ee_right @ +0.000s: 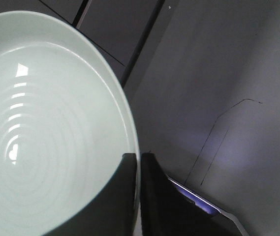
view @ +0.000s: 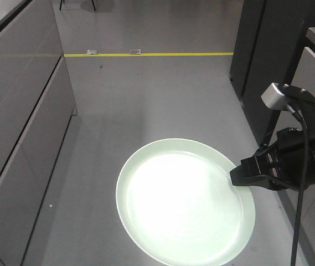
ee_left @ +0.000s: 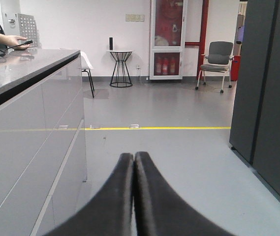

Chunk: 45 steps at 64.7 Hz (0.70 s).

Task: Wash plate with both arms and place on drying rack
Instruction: 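Hold the plate in the right gripper while driving toward the sink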

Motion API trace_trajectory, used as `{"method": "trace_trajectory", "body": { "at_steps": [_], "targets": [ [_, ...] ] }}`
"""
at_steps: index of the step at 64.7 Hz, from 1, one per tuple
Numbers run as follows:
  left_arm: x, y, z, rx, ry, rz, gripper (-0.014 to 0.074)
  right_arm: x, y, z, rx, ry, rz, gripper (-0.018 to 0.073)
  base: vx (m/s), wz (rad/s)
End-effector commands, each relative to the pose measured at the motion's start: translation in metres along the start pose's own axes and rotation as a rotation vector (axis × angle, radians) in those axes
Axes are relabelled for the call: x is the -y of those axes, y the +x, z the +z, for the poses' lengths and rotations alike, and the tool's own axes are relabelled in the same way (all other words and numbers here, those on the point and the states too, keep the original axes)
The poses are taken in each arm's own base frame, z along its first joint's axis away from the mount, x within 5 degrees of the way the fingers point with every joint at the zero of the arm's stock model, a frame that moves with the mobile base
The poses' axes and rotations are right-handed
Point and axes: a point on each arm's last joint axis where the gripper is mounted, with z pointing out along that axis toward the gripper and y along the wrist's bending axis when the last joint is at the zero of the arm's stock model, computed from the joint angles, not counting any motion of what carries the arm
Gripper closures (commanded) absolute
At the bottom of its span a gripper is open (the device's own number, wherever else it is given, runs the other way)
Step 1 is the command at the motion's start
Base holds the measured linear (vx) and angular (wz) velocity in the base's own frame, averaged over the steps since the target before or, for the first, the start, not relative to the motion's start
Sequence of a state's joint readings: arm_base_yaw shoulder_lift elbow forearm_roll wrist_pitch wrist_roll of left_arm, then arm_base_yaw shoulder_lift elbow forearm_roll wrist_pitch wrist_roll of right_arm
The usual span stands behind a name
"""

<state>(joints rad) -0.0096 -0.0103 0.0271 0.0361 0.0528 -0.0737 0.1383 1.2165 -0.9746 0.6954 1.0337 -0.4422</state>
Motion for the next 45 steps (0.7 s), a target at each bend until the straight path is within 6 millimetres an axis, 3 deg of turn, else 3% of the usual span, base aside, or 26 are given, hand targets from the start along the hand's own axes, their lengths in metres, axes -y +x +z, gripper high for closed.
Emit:
{"method": "trace_trajectory", "body": {
  "at_steps": [1,45],
  "targets": [
    [0.0012,-0.0165,-0.0029,0.115,0.015,-0.013,0.0603,-0.0096,-0.0063,-0.0115,0.077,-0.026,-0.015,0.0567,0.18,-0.01],
    [0.0012,-0.0165,-0.0029,0.115,0.015,-0.013,0.0603,-0.0096,-0.0063,-0.0115,0.076,-0.027,-0.015,0.0567,0.19,-0.03]
  ]
}}
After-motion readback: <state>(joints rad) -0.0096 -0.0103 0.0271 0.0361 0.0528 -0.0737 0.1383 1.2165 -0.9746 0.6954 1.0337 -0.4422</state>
